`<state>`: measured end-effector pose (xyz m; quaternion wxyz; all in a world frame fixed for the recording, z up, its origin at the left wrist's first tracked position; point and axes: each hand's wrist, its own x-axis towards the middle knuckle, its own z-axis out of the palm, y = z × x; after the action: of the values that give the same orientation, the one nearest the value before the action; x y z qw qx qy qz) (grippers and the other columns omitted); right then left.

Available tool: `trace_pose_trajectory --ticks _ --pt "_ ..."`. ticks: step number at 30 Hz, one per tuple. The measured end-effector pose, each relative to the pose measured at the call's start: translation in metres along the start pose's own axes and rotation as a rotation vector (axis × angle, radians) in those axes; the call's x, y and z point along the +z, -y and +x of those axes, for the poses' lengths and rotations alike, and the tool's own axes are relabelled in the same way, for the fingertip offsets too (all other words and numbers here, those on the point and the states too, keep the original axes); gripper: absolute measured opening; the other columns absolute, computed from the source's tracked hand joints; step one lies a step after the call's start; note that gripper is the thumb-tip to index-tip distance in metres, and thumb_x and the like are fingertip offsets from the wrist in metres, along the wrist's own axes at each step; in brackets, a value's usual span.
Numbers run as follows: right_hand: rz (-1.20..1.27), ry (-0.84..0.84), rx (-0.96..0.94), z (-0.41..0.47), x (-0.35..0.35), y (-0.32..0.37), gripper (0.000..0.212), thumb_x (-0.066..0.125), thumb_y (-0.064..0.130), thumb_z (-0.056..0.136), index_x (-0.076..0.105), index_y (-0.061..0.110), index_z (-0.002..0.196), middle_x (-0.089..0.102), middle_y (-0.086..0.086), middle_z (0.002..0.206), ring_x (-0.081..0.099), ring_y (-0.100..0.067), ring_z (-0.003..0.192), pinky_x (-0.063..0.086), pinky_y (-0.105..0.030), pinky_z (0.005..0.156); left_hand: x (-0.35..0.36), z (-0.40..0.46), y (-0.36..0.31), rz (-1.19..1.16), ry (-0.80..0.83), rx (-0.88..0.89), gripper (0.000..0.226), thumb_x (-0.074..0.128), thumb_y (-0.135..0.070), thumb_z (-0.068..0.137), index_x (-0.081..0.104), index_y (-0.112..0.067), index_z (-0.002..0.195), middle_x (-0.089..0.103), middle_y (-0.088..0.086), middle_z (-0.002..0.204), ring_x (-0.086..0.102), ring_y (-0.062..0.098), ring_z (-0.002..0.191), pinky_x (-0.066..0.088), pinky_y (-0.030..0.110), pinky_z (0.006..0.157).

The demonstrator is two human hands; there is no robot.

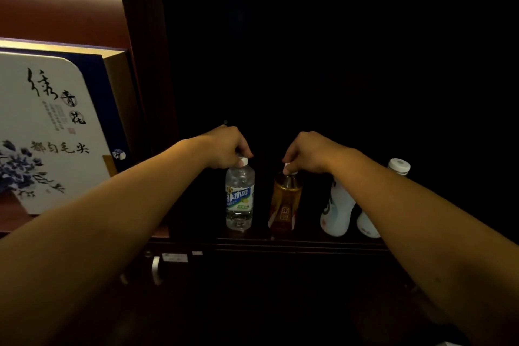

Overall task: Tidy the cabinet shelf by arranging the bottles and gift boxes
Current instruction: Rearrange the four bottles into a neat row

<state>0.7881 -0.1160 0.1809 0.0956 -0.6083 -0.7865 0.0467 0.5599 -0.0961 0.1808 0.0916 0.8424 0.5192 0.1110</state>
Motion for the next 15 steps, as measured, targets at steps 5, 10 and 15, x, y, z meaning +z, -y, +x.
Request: trace_pose_trajectory --ticks 5,10,15 --pt "0.014 0.028 -0.013 -0.0023 -0.0025 -0.0028 0.035 0.080 0.026 0.084 0.073 0.020 0.117 0.068 0.001 0.120 0.061 -0.016 0.115 0.048 -0.031 0.096 0.0004 -0.0002 -0.0019 0.029 -0.006 -0.005 0.030 0.072 -0.021 0.090 0.071 -0.021 0.120 0.069 -0.004 0.122 0.061 0.011 0.112 0.047 0.026 0.097" --pt "0.006 0.006 -0.016 -0.0004 0.0014 -0.0027 0.035 0.080 0.026 0.083 0.073 0.019 0.117 0.068 0.000 0.120 0.061 -0.017 0.113 0.049 -0.032 0.094 0.0003 -0.0016 -0.0055 0.005 -0.003 -0.040 0.032 0.072 -0.019 0.090 0.070 -0.021 0.122 0.068 -0.003 0.122 0.061 0.013 0.114 0.043 0.023 0.092" --pt "-0.025 -0.019 -0.024 0.0009 0.0053 -0.0024 0.036 0.080 0.027 0.084 0.073 0.019 0.118 0.068 -0.001 0.121 0.060 -0.018 0.114 0.048 -0.030 0.092 0.0022 -0.0032 -0.0048 0.006 -0.014 -0.050 0.031 0.071 -0.020 0.091 0.070 -0.022 0.122 0.068 -0.003 0.122 0.061 0.012 0.115 0.043 0.022 0.092"
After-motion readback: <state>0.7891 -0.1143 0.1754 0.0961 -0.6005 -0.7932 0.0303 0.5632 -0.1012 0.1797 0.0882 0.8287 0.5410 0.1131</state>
